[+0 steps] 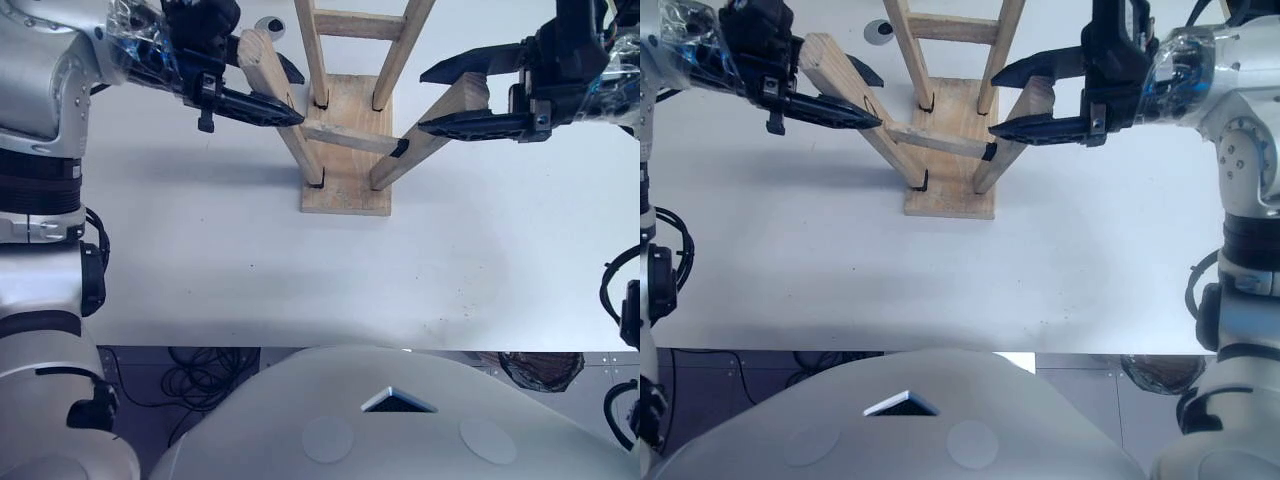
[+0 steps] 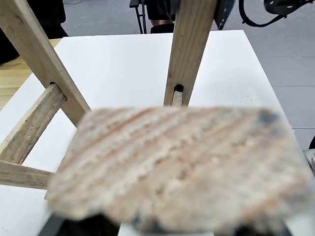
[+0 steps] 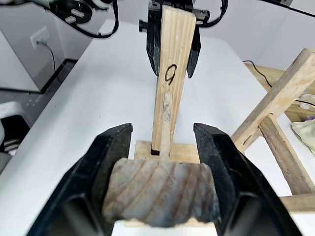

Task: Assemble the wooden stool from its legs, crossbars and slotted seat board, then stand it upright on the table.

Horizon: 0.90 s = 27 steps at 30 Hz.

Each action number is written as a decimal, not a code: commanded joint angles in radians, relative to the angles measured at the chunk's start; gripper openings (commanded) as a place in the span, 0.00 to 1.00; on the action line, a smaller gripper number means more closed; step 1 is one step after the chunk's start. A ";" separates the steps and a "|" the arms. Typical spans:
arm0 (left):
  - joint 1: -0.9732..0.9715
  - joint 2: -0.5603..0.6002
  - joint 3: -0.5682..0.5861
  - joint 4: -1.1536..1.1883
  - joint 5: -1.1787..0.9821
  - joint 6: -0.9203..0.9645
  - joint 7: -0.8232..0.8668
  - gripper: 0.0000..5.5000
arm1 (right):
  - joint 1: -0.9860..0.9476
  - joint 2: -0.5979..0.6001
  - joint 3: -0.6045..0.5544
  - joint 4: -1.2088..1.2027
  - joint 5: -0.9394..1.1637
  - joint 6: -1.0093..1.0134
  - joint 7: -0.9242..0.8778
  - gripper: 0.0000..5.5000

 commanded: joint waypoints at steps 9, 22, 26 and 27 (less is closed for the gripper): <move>0.136 -0.054 -0.029 0.032 0.055 -0.237 0.020 0.37 | 0.009 0.059 0.036 0.094 -0.051 0.024 -0.034 0.57; 0.100 -0.071 -0.047 0.143 0.085 -0.289 0.047 0.37 | -0.133 0.101 -0.348 0.163 0.332 0.337 -0.166 0.64; 0.080 -0.086 -0.047 0.134 0.091 -0.272 0.085 0.37 | -0.146 0.155 -0.296 0.056 0.145 0.261 -0.466 0.55; 0.076 -0.088 -0.046 0.130 0.095 -0.257 0.103 0.37 | -0.156 0.171 -0.239 0.012 0.033 0.248 -0.597 0.51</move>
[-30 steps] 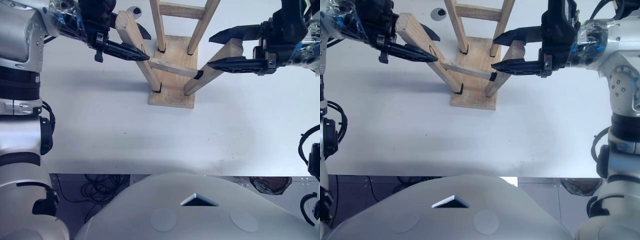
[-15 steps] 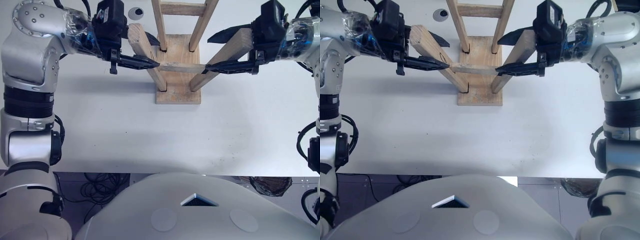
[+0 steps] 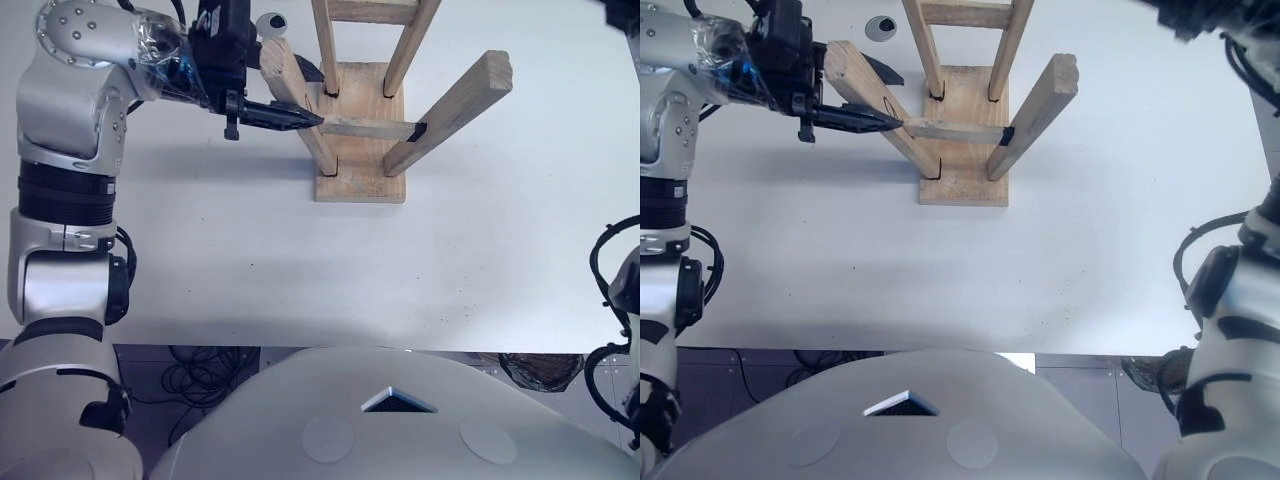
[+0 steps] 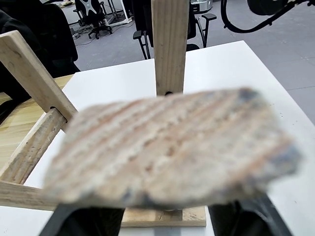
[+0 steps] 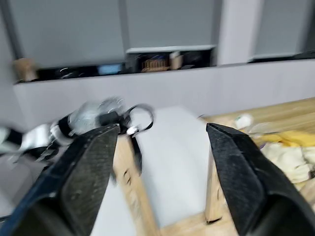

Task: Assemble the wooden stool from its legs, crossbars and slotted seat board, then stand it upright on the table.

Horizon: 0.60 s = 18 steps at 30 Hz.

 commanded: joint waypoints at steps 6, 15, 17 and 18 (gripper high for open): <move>-0.007 -0.024 -0.023 -0.037 0.067 0.208 0.189 0.37 | 0.050 0.189 0.480 -0.524 -0.716 -0.020 -0.785 0.32; -0.025 -0.044 -0.028 -0.040 0.068 0.244 0.220 0.37 | 0.177 0.241 0.642 -0.508 -0.838 0.011 -0.785 0.04; -0.024 -0.045 -0.030 -0.043 0.068 0.243 0.220 0.37 | 0.205 0.241 0.662 -0.470 -0.862 -0.001 -0.778 0.01; -0.023 -0.045 -0.029 -0.043 0.068 0.242 0.220 0.37 | 0.212 0.241 0.668 -0.454 -0.868 -0.003 -0.771 0.01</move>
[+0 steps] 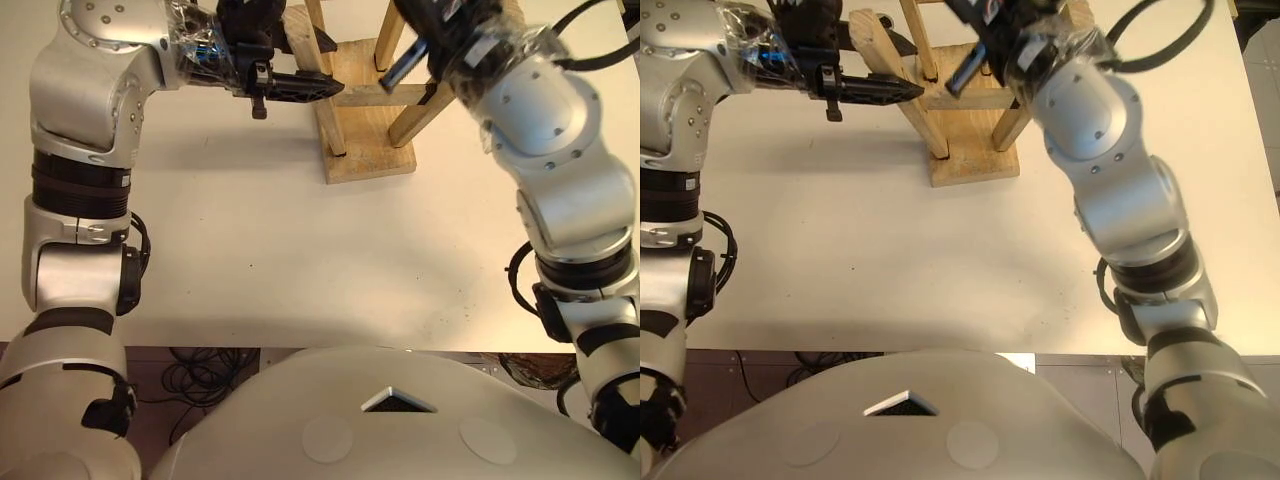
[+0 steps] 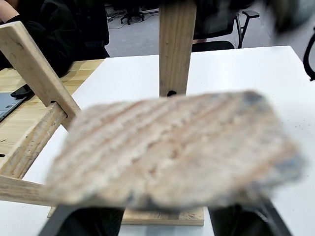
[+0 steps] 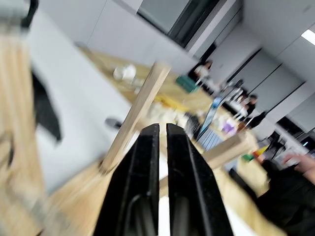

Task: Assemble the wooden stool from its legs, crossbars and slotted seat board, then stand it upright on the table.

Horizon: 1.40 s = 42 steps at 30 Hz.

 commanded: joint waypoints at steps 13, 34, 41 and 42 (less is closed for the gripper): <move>0.030 -0.037 -0.022 -0.001 0.033 0.048 0.048 0.37 | 0.163 0.060 0.184 0.331 0.040 0.092 0.281 0.01; -0.065 -0.069 -0.089 0.041 0.133 -0.172 -0.102 0.56 | 0.131 0.091 0.071 0.286 0.078 0.121 0.288 0.00; -0.089 0.034 0.119 0.005 -0.005 -0.145 -0.149 0.56 | 0.136 0.079 0.073 0.300 0.067 0.117 0.296 0.00; -0.099 0.031 0.171 -0.004 -0.053 -0.116 -0.131 0.56 | 0.135 0.078 0.072 0.298 0.066 0.116 0.296 0.00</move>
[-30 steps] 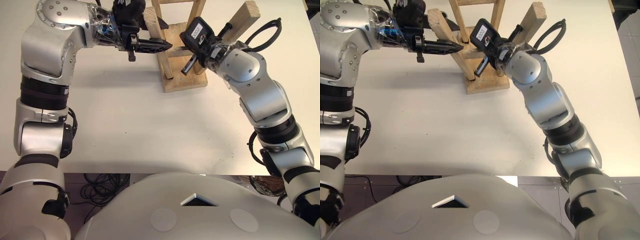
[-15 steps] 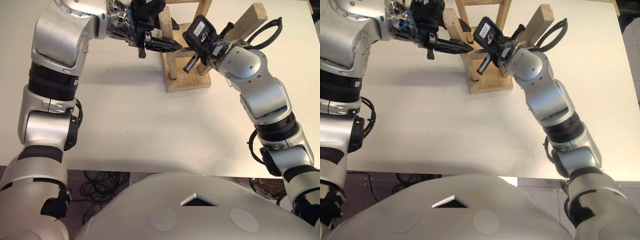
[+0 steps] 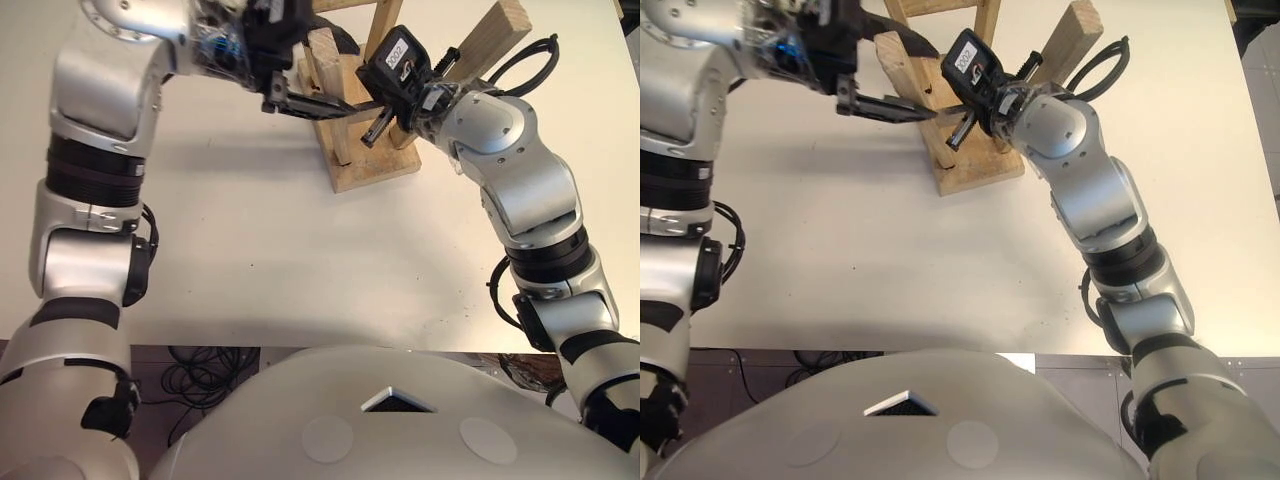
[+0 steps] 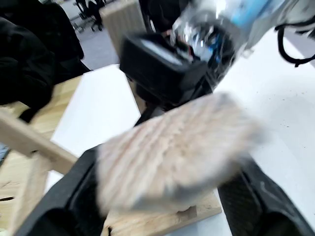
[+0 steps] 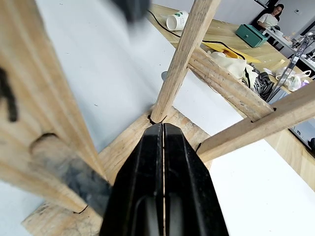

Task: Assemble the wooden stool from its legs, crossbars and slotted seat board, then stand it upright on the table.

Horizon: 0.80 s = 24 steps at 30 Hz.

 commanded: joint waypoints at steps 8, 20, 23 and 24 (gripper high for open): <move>0.079 -0.159 0.465 -0.078 -0.273 0.196 0.546 0.48 | -0.156 0.211 -0.336 -0.161 0.192 0.157 -0.078 0.00; 0.447 -0.329 0.279 -0.432 -0.132 0.536 1.091 0.19 | -0.279 -0.135 -0.558 0.177 0.168 -0.011 0.011 0.00; 0.472 -0.421 0.221 -0.452 -0.062 0.550 1.222 0.08 | -0.137 -0.146 -0.474 0.367 0.087 -0.248 0.063 0.00; 0.481 -0.446 0.204 -0.450 -0.038 0.544 1.255 0.06 | -0.097 -0.128 -0.447 0.408 0.068 -0.307 0.071 0.00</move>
